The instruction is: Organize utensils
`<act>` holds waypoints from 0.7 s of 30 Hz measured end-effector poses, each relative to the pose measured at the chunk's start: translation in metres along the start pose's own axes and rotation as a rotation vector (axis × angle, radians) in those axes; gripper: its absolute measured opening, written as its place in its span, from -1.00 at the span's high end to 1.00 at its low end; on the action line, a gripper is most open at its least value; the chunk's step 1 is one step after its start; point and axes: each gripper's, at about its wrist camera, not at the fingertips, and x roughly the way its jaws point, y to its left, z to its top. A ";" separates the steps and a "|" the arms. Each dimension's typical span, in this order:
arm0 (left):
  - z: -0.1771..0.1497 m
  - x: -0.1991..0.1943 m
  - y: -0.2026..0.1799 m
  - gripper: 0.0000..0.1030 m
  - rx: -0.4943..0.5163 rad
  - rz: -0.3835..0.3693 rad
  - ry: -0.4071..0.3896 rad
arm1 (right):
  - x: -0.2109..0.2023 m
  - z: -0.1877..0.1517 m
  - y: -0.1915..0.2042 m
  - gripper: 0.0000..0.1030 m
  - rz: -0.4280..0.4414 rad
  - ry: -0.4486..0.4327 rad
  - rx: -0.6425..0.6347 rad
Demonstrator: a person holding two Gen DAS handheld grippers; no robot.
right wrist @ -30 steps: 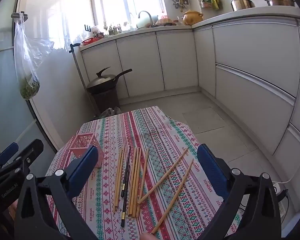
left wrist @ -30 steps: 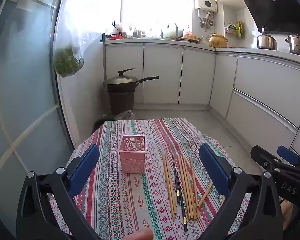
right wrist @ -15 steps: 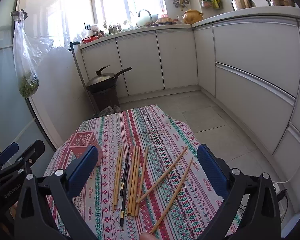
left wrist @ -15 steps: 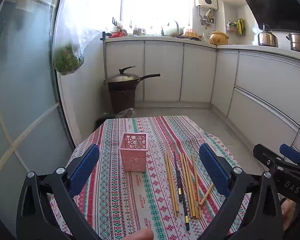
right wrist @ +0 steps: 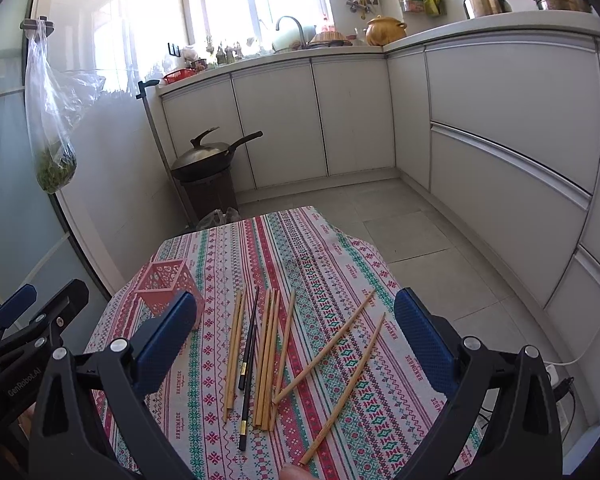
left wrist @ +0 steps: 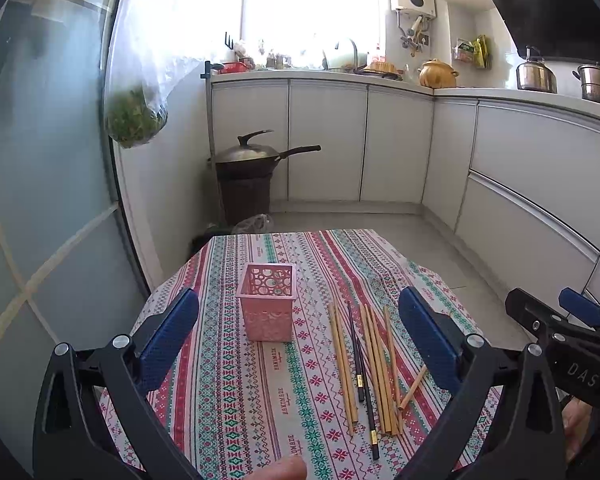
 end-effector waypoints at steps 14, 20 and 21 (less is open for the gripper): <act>0.000 0.001 0.000 -0.86 0.000 0.003 0.003 | 0.000 0.000 0.004 -0.87 -0.003 0.005 0.007; 0.000 0.001 0.000 -0.86 -0.001 0.003 0.004 | 0.000 0.000 0.004 -0.87 -0.003 0.006 0.004; 0.000 0.001 0.000 -0.86 -0.002 0.002 0.004 | 0.000 0.000 0.004 -0.87 -0.003 0.006 0.005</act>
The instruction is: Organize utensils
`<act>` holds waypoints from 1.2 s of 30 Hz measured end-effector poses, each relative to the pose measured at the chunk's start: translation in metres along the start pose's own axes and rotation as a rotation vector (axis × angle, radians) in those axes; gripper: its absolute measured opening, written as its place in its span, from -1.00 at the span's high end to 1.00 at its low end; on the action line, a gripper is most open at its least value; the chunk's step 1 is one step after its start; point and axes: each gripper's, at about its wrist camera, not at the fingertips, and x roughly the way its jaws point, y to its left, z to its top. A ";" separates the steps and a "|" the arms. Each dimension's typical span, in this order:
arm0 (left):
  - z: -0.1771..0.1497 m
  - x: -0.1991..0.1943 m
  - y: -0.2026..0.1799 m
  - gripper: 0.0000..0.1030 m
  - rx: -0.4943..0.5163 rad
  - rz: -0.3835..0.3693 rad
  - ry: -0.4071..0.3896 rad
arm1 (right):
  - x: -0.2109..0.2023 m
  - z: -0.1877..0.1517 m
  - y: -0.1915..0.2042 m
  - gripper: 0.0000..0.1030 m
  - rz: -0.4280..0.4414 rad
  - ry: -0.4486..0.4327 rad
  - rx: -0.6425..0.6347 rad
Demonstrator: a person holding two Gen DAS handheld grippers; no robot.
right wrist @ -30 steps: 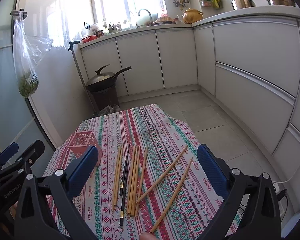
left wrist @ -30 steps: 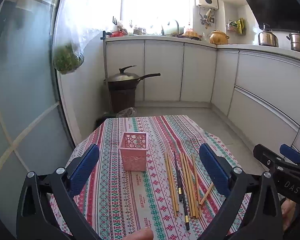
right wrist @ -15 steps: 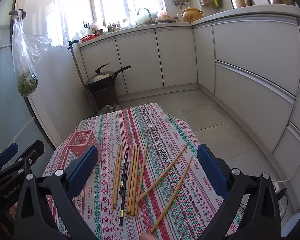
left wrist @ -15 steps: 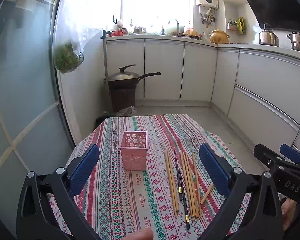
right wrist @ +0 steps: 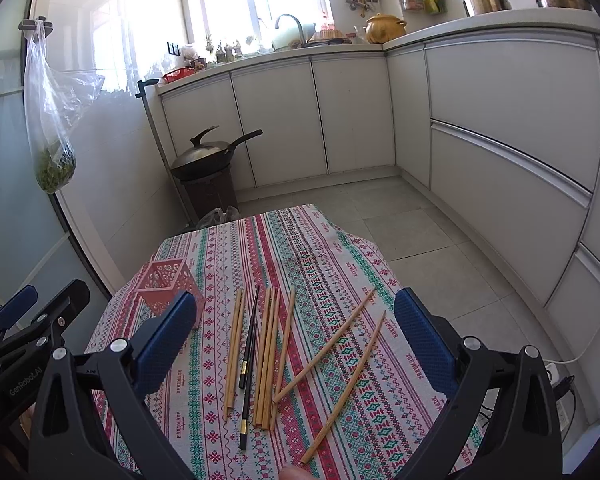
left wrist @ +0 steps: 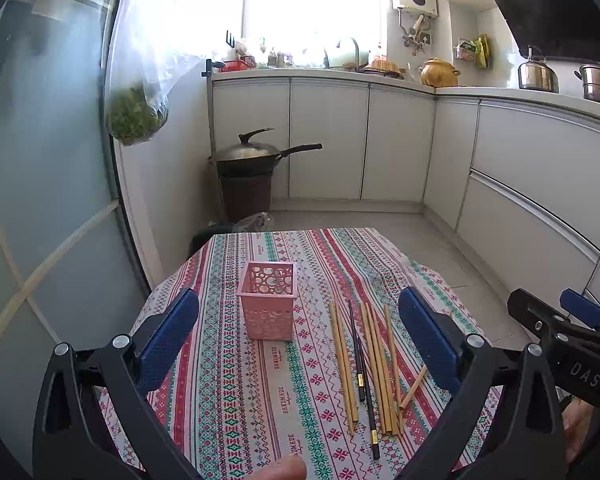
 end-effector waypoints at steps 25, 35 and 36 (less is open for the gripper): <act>-0.002 0.000 0.001 -0.86 -0.001 0.005 0.004 | 0.002 0.000 0.000 -0.87 0.001 0.011 0.007; -0.003 0.001 0.002 -0.86 -0.006 0.010 0.006 | 0.003 0.000 -0.001 -0.87 -0.003 0.014 0.011; -0.002 0.001 0.004 -0.86 -0.011 0.013 0.008 | 0.002 0.000 -0.002 -0.87 -0.005 0.015 0.014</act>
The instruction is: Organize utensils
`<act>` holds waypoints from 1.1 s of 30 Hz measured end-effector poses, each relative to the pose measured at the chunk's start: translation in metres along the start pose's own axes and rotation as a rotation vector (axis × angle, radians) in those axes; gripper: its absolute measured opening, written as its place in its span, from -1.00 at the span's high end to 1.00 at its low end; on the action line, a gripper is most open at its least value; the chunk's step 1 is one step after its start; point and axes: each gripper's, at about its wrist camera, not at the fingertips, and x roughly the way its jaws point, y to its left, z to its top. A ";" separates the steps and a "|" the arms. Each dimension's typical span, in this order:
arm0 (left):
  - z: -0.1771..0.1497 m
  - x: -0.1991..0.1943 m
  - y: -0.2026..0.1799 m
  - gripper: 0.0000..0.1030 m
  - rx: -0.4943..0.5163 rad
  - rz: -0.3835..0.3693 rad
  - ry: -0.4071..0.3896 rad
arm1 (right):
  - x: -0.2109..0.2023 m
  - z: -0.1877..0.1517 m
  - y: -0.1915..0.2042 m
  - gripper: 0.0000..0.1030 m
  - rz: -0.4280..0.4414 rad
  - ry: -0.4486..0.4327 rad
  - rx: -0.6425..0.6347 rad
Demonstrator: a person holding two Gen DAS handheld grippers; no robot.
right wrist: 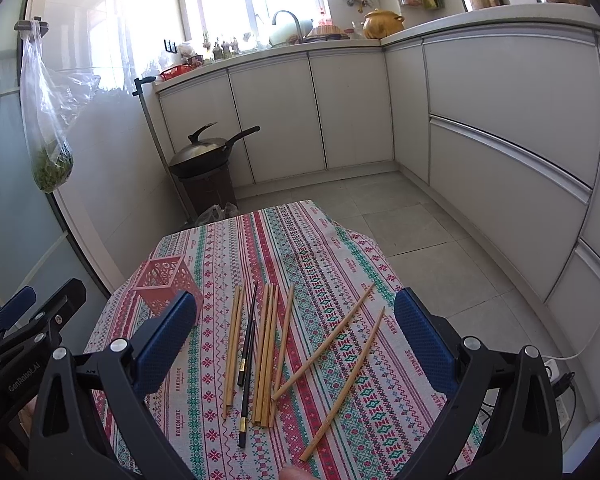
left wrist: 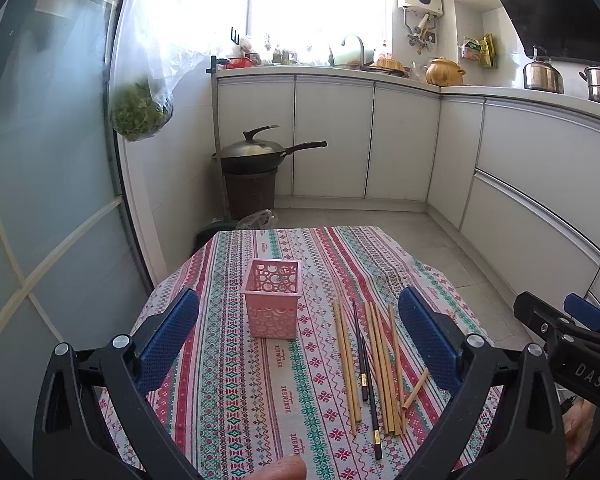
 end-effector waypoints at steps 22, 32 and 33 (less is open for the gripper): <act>0.028 0.184 -0.084 -0.86 0.029 -0.270 0.595 | 0.127 0.043 -0.152 -0.87 0.020 0.417 0.726; -0.017 0.301 -0.128 -0.17 -0.085 -0.366 0.946 | 0.162 0.006 -0.175 -0.87 0.106 0.612 0.955; -0.020 0.307 -0.133 -0.13 -0.063 -0.342 0.950 | 0.162 0.006 -0.177 -0.87 0.114 0.614 0.948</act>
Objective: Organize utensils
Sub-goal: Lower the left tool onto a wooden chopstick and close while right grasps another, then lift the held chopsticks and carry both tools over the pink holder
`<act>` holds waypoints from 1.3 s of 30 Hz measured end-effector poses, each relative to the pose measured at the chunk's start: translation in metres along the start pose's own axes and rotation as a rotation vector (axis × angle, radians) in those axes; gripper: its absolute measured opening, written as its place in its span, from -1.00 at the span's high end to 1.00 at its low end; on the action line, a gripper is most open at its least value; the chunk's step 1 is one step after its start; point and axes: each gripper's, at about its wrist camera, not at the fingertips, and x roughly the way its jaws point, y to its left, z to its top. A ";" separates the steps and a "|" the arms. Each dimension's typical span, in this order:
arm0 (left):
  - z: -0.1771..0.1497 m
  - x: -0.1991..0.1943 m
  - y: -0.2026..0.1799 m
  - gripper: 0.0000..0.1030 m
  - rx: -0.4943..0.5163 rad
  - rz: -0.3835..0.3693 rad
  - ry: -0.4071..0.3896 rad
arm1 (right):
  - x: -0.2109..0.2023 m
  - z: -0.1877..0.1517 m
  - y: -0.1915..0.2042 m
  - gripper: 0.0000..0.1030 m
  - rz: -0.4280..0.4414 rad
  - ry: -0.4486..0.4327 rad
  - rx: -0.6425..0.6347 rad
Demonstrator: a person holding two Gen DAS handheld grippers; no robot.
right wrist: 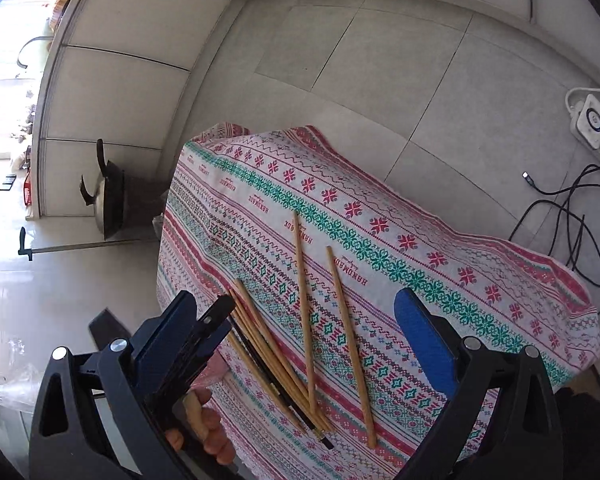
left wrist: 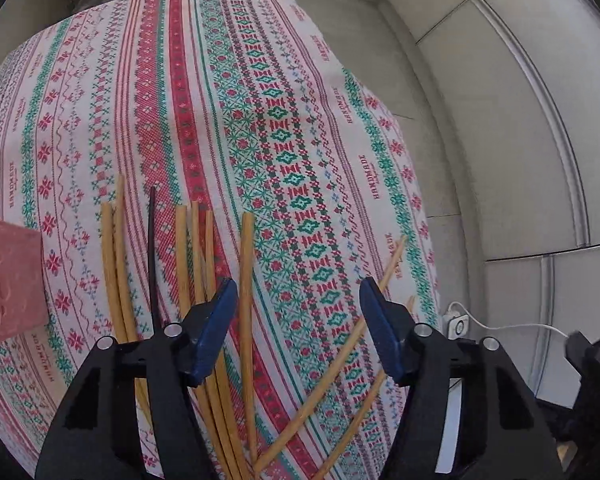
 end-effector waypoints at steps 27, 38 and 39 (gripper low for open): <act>-0.069 -0.094 0.016 0.88 0.208 -0.015 -0.348 | 0.093 -0.006 0.003 -0.05 -0.314 0.102 -0.204; -0.136 -0.176 0.052 0.88 0.210 -0.083 -0.549 | 0.118 -0.027 0.021 0.89 -0.459 -0.003 -0.338; -0.136 -0.182 0.056 0.88 0.201 -0.090 -0.565 | 0.118 -0.028 0.020 0.89 -0.456 -0.001 -0.339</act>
